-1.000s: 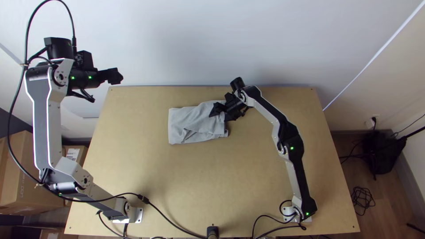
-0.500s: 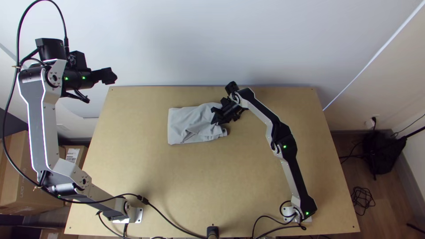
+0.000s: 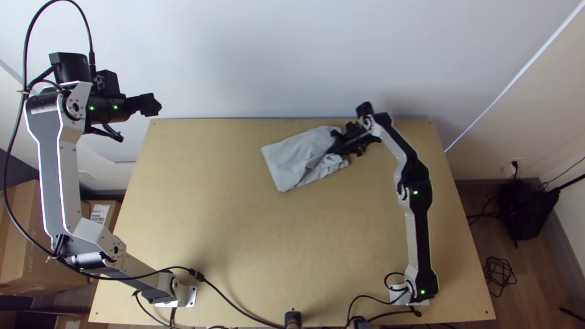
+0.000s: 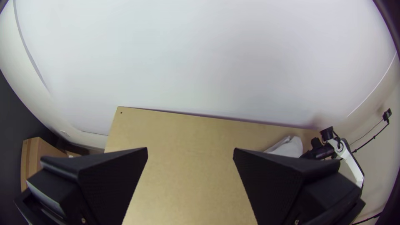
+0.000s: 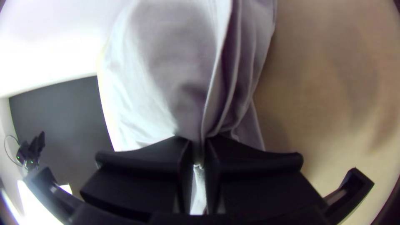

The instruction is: Fold the t-shirt

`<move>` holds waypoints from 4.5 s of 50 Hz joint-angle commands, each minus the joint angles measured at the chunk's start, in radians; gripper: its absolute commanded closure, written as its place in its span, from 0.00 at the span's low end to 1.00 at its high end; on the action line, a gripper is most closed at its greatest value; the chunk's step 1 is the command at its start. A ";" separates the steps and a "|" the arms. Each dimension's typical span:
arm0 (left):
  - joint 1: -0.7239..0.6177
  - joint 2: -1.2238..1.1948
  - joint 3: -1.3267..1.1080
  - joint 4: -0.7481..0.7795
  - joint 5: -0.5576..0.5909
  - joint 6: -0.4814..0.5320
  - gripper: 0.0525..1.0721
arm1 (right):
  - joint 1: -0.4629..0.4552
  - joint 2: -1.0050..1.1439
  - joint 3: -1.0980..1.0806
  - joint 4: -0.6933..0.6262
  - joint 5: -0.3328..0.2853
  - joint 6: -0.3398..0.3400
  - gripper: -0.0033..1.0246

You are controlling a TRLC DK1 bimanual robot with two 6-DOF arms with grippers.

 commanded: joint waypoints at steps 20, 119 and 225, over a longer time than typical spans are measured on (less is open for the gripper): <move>-0.003 -0.019 0.014 0.001 0.001 0.013 0.04 | -0.532 -0.267 -0.429 0.221 0.120 -0.002 0.98; -0.014 -0.050 -0.009 0.032 0.007 -0.001 0.04 | -0.704 -0.585 -0.744 0.132 0.467 0.154 0.16; 0.026 -0.614 -0.583 0.583 -0.005 -0.028 0.04 | -0.161 -1.616 -0.877 0.743 0.722 -0.300 0.04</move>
